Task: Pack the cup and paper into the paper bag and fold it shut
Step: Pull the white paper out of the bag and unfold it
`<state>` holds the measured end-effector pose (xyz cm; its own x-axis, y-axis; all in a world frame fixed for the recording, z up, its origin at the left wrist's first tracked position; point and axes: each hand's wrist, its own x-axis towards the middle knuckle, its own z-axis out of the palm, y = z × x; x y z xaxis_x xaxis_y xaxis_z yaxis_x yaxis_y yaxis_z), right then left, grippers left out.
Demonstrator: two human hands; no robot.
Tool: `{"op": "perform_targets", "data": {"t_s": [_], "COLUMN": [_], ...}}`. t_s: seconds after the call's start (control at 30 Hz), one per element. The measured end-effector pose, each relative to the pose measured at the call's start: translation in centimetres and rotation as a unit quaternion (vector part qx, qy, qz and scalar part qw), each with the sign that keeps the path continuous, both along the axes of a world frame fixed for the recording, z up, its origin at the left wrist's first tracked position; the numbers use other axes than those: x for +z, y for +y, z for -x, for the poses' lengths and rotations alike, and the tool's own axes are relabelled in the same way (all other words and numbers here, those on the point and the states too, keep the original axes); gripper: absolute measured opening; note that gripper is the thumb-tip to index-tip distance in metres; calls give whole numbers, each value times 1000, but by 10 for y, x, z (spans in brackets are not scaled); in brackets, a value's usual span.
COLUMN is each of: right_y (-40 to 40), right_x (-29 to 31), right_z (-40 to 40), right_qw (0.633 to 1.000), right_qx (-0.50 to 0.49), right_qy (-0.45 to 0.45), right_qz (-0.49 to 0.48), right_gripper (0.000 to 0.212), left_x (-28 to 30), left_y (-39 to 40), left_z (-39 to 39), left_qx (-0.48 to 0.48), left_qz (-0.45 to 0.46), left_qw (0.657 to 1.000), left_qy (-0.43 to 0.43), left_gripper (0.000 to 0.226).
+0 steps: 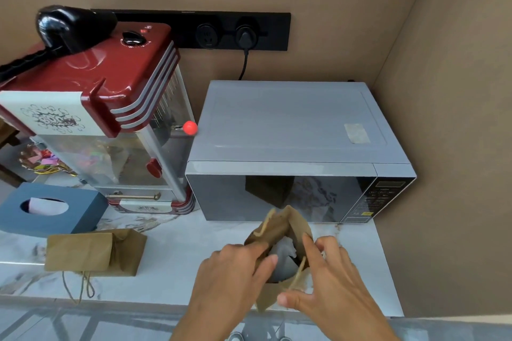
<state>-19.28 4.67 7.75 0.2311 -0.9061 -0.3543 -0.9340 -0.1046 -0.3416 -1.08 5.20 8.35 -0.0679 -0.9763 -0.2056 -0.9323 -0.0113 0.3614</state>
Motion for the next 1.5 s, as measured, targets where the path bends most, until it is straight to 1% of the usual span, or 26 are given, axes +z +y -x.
{"op": "perform_targets", "data": {"t_s": [0.03,0.07,0.1,0.17,0.27,0.3,0.33,0.37,0.4,0.47,0.53,0.57,0.6,0.67,0.73,0.77,0.83,0.9,0.97,1.1,1.2,1.27,1.33,1.4,1.47,1.5], "right_y": [0,0,1,2,2,0,-2,-6,-11,-21,-28,-32,-37,-50,-64,-69,-73,-70,-69,-76,-83,-87,-89,-88,-83,-78], "right_x": [2,2,2,5,7,7,8,9,12,19,23,25,27,24,8,-4,-33,-59,-73,-73,-65,-53,-36,-21,-8,-1], "right_z": [4,8,11,11,10,10,10,10,11,13,15,13,8,-5,-26,-37,-54,-62,-66,-73,-69,-63,-55,-41,-23,-14], "right_qw": [1000,1000,1000,998,993,988,980,976,978,972,936,911,891,861,836,827,826,819,803,770,784,825,886,941,975,981], "right_qx": [11,16,14,-17,-47,-26,-5,6,34,163,329,394,433,466,484,483,449,432,450,507,482,442,382,308,223,169], "right_qy": [-1,-4,-14,-38,-24,-6,-1,-17,-35,-39,9,57,110,197,258,286,322,344,345,344,340,305,226,128,0,-74], "right_qz": [-7,-9,3,50,107,152,200,219,205,164,127,111,78,50,16,-22,-110,-159,-182,-178,-194,-178,-132,-54,22,51], "right_gripper": [110,98,81,47,29,21,10,8,16,26,41,45,41,23,22,23,31,37,39,34,32,29,20,15,26,30], "left_x": [1,1,1,0,-5,-7,-10,-13,-15,-17,-17,-16,-16,-16,-17,-18,-19,-20,-19,-17,-18,-17,-17,-15,-13,-12], "left_y": [0,-1,-2,-4,-7,-7,-8,-8,-7,-6,-6,-6,-6,-6,-4,-3,-2,-5,-7,-10,-14,-16,-20,-24,-28,-29], "left_z": [-2,-4,-6,-3,3,3,2,1,-1,-3,-5,-4,-4,-3,0,1,-1,-5,-7,-5,-7,-7,-7,-8,-9,-9], "left_qx": [16,32,47,80,120,128,132,128,124,118,111,107,107,105,80,62,39,38,44,47,49,51,56,63,66,67], "left_qz": [9,11,9,-3,-9,-17,-24,-29,-34,-41,-49,-54,-59,-73,-90,-99,-110,-111,-112,-110,-110,-113,-103,-80,-57,-48], "left_qw": [1000,999,998,996,992,991,989,990,990,990,989,989,988,987,988,988,989,990,989,987,987,986,986,985,985,984], "left_qy": [-15,-30,-41,-29,24,42,54,58,59,65,79,85,91,96,98,100,92,80,86,107,110,109,118,137,152,156], "left_gripper": [40,42,42,37,17,7,7,19,29,43,53,57,60,67,75,78,80,76,73,70,71,71,66,57,54,53]}}
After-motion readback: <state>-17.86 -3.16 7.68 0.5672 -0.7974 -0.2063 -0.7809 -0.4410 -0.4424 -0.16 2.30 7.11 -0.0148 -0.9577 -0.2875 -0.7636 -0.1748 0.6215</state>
